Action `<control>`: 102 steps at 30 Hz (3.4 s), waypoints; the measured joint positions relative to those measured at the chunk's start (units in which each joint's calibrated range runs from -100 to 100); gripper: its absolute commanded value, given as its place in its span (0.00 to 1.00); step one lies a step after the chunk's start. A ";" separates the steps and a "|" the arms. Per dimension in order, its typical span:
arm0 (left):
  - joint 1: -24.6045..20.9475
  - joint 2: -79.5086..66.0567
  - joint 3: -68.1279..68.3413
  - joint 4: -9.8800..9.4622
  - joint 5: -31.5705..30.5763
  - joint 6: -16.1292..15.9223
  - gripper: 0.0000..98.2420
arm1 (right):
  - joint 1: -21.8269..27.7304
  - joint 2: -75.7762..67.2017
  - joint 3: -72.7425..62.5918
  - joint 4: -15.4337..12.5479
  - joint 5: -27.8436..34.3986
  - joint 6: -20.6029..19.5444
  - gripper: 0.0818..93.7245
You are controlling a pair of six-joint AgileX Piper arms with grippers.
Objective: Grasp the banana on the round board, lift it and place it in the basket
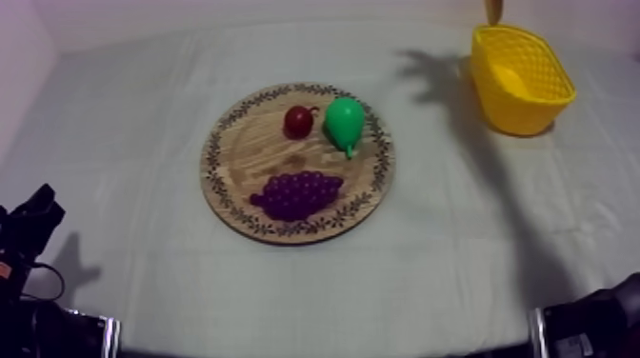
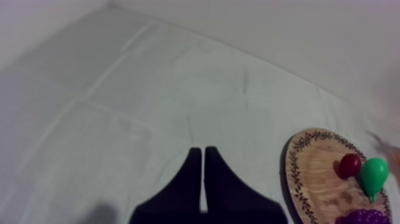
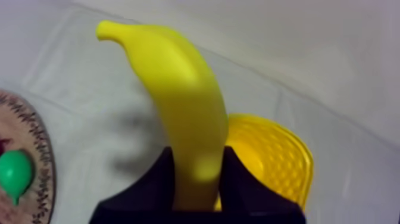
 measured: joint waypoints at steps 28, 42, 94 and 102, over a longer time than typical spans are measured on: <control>0.00 0.00 0.00 0.00 0.00 0.00 0.00 | 8.77 8.41 11.46 4.11 -3.93 -7.56 0.53; 0.00 0.00 0.00 0.00 0.00 0.00 0.00 | 12.43 -11.43 27.93 -0.73 -21.48 -5.35 0.07; 0.00 0.00 0.00 0.00 0.00 0.00 0.00 | 5.19 -105.87 101.45 -11.36 -18.33 4.39 0.01; 0.00 0.00 0.00 0.00 0.00 0.00 0.00 | 5.19 -105.87 101.45 -11.36 -18.33 4.61 0.01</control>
